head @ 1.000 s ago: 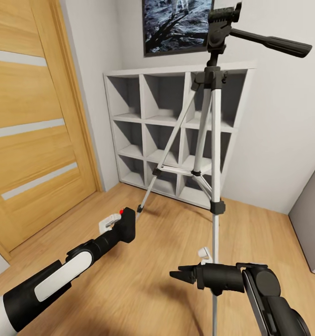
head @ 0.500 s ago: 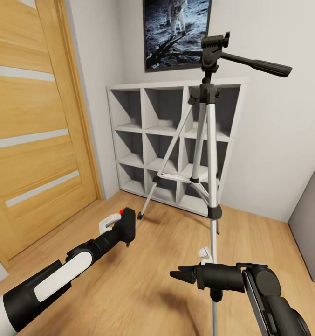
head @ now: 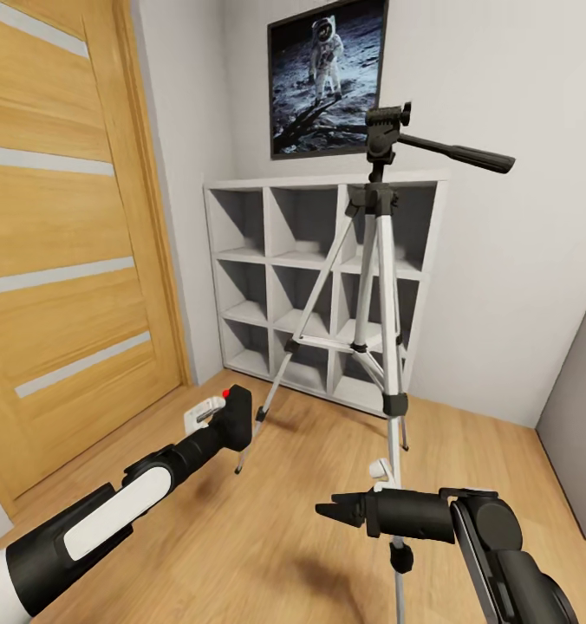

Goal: Attach the digital camera to the camera tripod in the bedroom.

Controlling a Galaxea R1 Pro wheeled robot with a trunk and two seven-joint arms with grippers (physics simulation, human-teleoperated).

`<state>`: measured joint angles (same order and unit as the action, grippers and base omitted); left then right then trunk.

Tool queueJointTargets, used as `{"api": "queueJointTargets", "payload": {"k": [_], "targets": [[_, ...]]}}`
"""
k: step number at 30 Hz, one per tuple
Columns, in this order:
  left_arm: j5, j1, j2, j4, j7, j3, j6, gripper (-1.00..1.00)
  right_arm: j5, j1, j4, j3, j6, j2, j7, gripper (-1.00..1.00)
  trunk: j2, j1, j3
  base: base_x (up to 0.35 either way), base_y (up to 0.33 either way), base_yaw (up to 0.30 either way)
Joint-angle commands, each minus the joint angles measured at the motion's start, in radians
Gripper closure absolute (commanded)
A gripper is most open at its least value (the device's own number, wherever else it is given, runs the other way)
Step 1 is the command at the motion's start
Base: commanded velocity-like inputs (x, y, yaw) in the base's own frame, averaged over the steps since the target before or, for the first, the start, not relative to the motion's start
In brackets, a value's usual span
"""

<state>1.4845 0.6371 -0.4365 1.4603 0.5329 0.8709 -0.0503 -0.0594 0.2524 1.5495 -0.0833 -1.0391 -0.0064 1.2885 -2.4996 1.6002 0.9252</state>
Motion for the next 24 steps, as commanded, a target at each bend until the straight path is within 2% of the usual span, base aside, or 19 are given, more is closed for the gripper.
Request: {"api": "queueJointTargets", "payload": {"k": [1,24], "targets": [[-0.001,0.002,-0.001,0.002,0.007,0.002,-0.003,1.00,-0.007,0.001,0.001,-0.001,-0.008,0.000,0.008,-1.00,0.007,-0.004,-0.002,0.000,0.000,0.000],[-0.001,0.002,0.003,-0.001,0.007,0.002,-0.003,1.00,-0.010,0.001,0.001,-0.001,-0.008,-0.002,0.004,-1.00,0.168,-0.092,-0.074,0.000,0.000,0.000]]}}
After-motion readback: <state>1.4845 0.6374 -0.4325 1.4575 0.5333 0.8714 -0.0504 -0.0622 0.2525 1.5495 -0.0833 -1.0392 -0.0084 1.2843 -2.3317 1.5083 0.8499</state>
